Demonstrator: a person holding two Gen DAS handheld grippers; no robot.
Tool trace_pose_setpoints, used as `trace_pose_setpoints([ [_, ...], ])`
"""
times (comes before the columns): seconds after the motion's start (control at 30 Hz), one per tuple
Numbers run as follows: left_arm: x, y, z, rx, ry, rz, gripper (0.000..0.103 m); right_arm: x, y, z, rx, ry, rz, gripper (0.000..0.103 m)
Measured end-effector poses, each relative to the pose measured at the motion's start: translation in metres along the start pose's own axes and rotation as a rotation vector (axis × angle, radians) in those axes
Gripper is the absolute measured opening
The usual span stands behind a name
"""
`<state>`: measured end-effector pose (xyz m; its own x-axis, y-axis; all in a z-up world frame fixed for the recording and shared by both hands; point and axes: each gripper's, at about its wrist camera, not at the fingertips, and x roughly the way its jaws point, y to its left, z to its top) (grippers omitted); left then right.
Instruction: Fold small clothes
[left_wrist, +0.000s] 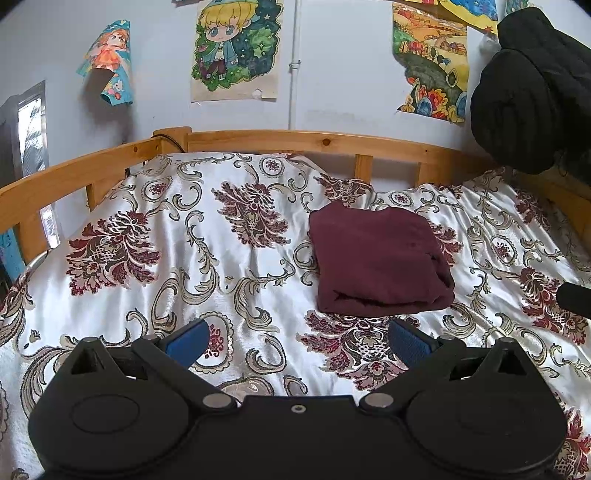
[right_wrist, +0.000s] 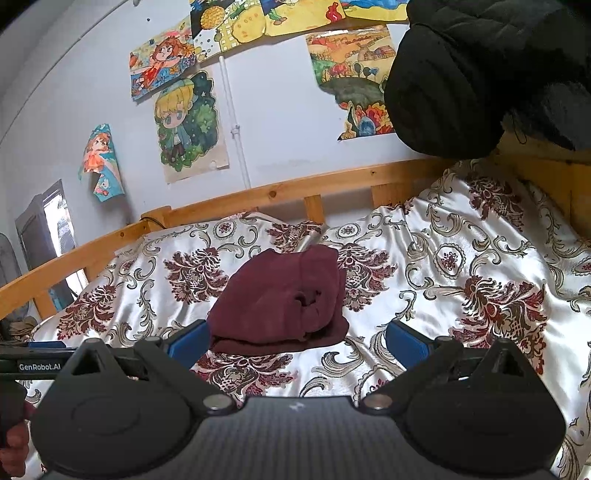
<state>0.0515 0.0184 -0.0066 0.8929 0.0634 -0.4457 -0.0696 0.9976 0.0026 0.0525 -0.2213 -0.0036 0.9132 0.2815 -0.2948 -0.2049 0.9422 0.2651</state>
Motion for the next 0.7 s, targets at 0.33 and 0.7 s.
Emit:
trace_pose_setpoints([
  [0.33, -0.0002, 0.0007, -0.0009, -0.004, 0.002, 0.002, 0.102, 0.0004, -0.0014, -0.0007, 0.004, 0.004, 0.001, 0.103],
  [0.7, -0.0001, 0.0011, -0.0015, -0.004, 0.004, 0.002, 0.102, 0.0010, -0.0014, -0.0017, 0.012, 0.010, -0.001, 0.103],
])
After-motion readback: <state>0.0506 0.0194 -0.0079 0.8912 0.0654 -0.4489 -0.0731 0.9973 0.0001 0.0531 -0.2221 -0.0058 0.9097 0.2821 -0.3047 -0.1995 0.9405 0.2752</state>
